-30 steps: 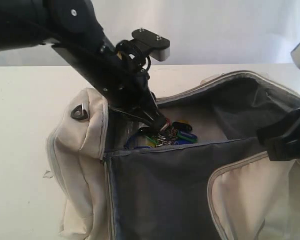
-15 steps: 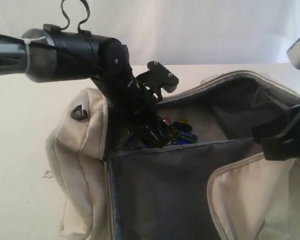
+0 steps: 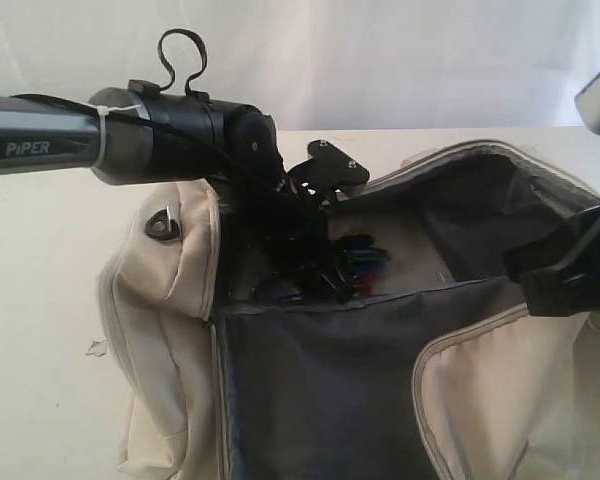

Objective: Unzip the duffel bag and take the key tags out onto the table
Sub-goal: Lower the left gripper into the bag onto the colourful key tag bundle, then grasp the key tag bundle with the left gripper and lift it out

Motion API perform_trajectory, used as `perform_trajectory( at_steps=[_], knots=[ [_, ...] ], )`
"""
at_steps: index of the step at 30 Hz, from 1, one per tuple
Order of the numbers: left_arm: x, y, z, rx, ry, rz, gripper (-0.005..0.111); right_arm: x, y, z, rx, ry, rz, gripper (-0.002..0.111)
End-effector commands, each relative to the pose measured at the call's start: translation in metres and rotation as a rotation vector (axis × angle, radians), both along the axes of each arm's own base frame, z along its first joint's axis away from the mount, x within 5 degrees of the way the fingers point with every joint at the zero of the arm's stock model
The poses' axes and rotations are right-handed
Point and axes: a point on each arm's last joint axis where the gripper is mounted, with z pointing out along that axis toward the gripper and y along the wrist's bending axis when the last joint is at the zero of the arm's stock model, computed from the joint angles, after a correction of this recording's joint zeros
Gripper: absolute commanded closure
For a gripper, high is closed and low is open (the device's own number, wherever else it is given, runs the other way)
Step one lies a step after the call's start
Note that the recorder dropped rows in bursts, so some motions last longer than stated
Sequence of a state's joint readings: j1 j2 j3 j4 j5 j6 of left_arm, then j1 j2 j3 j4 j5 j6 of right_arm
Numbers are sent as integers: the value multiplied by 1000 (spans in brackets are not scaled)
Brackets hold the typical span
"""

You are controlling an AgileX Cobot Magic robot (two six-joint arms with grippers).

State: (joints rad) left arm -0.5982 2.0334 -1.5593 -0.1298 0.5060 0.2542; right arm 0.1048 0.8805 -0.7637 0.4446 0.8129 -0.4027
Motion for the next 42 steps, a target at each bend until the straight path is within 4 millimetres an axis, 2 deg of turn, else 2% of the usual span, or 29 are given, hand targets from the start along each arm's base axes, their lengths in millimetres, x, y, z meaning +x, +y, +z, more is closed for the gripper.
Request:
perform_trajectory(
  at_steps=[1,3,6,9,13,17,25,27,29,33,35,37,42],
  knots=[
    [-9,5,-27,109,130,-35,85,-1,1,0,-1,-8,6,106],
    [-11,7,-21,111,135,-39,107,-1,1,0,-1,-8,6,106],
    [-13,7,4,75,76,-42,107,-1,1,0,-1,-8,6,106],
    [-11,6,43,14,-17,-41,107,-1,1,0,-1,-8,6,106],
    [-10,5,65,-7,-46,-47,107,-1,1,0,-1,-8,6,106],
    [-11,5,74,-8,-45,-52,107,-1,1,0,-1,-8,6,106],
    [-13,6,71,32,-36,-119,107,-1,1,0,-1,-7,7,106],
    [-12,6,69,49,-43,-156,102,-1,1,0,-1,-7,7,106],
    [-11,5,64,68,-46,-196,91,-1,1,0,-1,-7,7,106],
    [-8,3,50,106,-35,-262,59,-1,1,-2,-1,-2,7,106],
    [-10,0,47,124,-46,-318,47,-1,1,-2,-1,-2,7,106],
    [-13,-5,47,142,-75,-398,40,-1,1,-2,-1,-2,7,106],
    [-21,-25,38,183,-159,-584,38,-1,1,-2,-1,-2,7,106]
  ],
)
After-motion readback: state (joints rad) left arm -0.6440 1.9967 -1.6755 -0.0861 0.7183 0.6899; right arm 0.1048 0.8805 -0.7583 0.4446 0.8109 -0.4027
